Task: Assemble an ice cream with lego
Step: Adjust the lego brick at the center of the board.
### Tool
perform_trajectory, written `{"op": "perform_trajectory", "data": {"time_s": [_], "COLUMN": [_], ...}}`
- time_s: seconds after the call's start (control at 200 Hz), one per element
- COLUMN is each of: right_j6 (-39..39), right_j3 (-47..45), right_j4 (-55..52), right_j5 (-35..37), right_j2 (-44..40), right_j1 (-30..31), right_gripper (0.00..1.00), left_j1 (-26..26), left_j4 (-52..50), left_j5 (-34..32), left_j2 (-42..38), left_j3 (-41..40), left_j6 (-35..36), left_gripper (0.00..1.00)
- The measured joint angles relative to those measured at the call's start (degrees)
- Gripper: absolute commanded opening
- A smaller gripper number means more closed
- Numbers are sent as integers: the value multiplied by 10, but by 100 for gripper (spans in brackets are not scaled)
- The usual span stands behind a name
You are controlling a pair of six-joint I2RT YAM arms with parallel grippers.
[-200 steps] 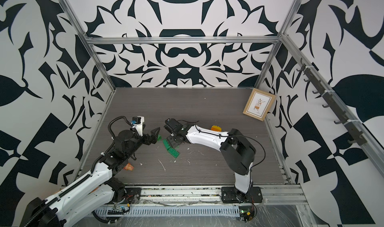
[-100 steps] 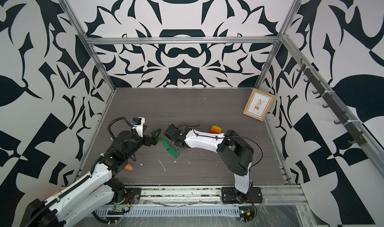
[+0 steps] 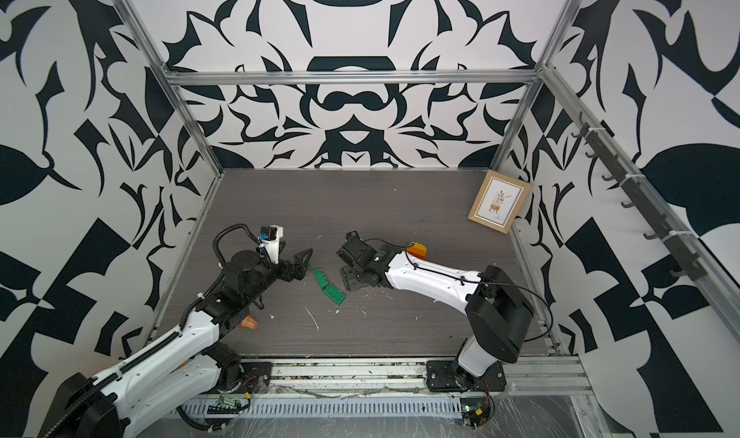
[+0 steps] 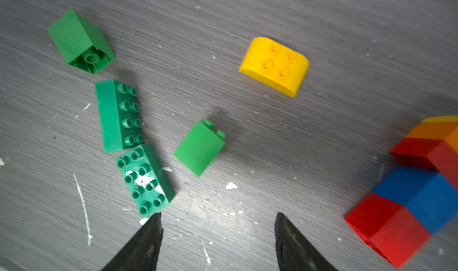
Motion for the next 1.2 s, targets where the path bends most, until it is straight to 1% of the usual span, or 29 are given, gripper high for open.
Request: {"op": "perform_trajectory", "data": {"time_s": [0.235, 0.44, 0.6, 0.685, 0.78, 0.845, 0.995, 1.2], "right_j6": [37, 54, 52, 47, 33, 25, 3, -28], "right_j3": [55, 76, 107, 133, 163, 180, 202, 208], "right_j4": [-9, -12, -16, -18, -25, -33, -63, -91], "right_j5": [-25, -38, -45, -49, -53, -53, -46, -43], "right_j2": [93, 135, 162, 181, 202, 215, 231, 232], "right_j1": [0, -6, -17, -25, -34, -40, -46, -47], "right_gripper": [73, 69, 61, 51, 46, 46, 51, 50], "left_j1": [0, 0, 0, 0, 0, 0, 0, 0], "left_j4": [1, 13, 13, 13, 14, 13, 14, 13], "left_j5": [15, 24, 30, 32, 32, 31, 31, 32], "left_j2": [17, 30, 41, 42, 41, 37, 21, 19], "left_j3": [0, 0, 0, 0, 0, 0, 0, 0], "left_j6": [2, 2, 2, 3, 4, 5, 6, 6], "left_gripper": [99, 99, 99, 99, 99, 99, 99, 99]}}
